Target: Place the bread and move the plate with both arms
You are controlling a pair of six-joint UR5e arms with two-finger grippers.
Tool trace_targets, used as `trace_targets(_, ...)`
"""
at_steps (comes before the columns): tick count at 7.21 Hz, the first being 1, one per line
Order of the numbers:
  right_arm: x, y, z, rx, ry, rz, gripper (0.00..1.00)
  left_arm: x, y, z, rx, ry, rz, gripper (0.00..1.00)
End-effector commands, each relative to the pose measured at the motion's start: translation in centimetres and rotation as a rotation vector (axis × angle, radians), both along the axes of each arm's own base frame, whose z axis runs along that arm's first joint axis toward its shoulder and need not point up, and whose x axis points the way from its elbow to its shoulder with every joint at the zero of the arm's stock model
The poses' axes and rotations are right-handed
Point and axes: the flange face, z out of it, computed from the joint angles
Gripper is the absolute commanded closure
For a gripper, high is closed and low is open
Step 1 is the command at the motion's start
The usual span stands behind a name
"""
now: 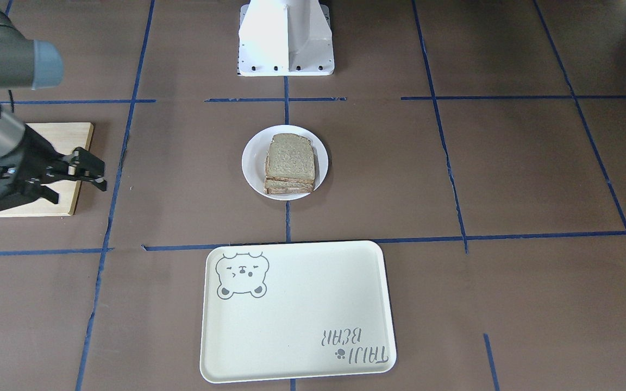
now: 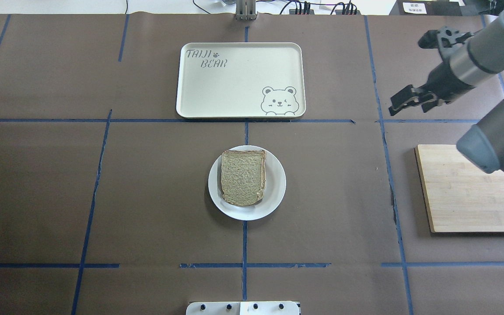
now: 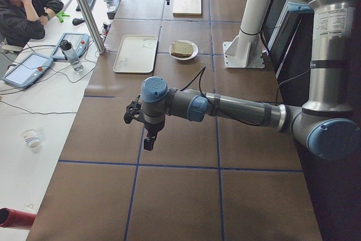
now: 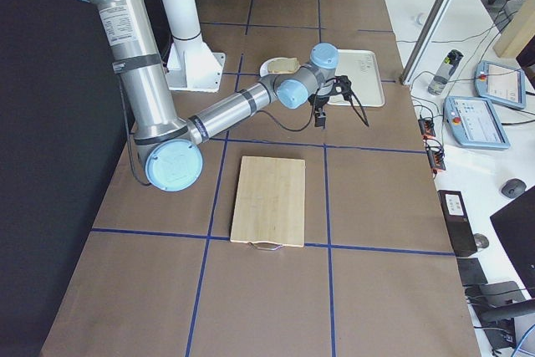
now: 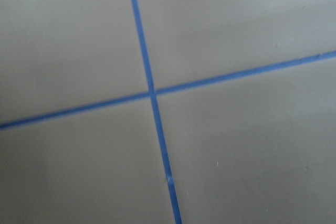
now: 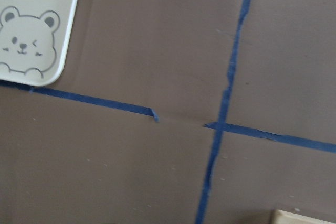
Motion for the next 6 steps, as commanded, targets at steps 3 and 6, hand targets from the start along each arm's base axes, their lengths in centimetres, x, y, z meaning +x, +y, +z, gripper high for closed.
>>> trace_targets(3,21.3,7.8,16.0,0.143,0.162,-0.201,0.0,2.8,-1.5,-3.1,0.0,0.081,-0.108,0.0)
trace_targets(6,28.0,16.7,24.4,-0.033,0.175,-0.124,0.0,9.8,-0.4,-7.5,-0.009,0.288,-0.029,0.0)
